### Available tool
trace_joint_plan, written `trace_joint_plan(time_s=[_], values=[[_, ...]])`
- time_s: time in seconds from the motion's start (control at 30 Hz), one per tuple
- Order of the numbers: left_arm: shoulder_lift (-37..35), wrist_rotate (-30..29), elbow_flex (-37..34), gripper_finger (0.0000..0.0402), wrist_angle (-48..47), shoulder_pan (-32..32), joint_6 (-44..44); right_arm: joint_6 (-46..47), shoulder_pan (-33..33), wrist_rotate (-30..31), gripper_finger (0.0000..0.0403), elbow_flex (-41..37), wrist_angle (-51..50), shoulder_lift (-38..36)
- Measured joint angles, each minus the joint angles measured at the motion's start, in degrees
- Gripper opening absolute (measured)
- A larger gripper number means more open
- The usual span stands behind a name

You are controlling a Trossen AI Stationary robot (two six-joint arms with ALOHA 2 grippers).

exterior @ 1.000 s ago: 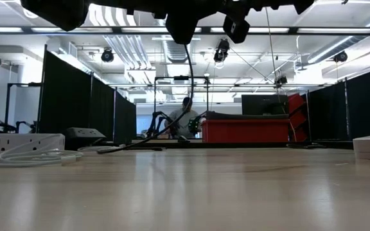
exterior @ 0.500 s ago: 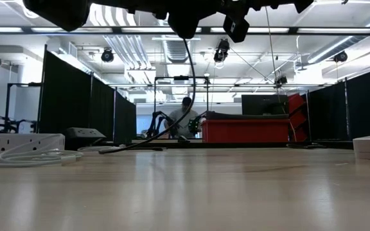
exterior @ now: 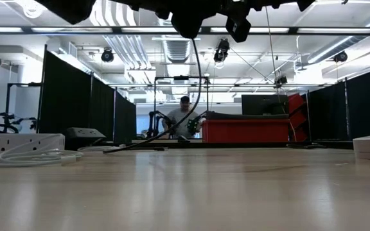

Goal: Insert USB
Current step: Insert the black charger cable into the black charger adapter

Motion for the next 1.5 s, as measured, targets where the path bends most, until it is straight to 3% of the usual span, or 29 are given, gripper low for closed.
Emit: trace_joint_plan(time_s=[0.17, 0.53, 0.77, 1.03, 1.5], values=[[-0.29, -1.14, 1.96, 0.0172, -6.58, 0.08, -1.1, -0.93, 0.02, 1.27, 0.0149, 0.0, -1.7, 0.02], [-1.66, 0.41, 2.13, 0.0232, -10.38, -0.18, 1.63, -2.02, 0.02, -0.38, 0.0149, -0.09, -2.05, 0.09], [-1.7, 5.14, 2.04, 0.0212, -11.39, -0.18, -1.09, -2.95, 0.07, -3.67, 0.0149, -0.13, -1.71, 0.04], [-1.7, 5.93, 1.95, 0.0176, -11.43, -0.38, -2.24, -3.27, 0.04, -4.43, 0.0149, -0.13, -1.34, 0.0], [-1.7, 6.24, 1.91, 0.0175, -13.7, -1.18, -3.57, -2.59, 0.07, -4.84, 0.0148, -0.13, -2.72, 0.02]])
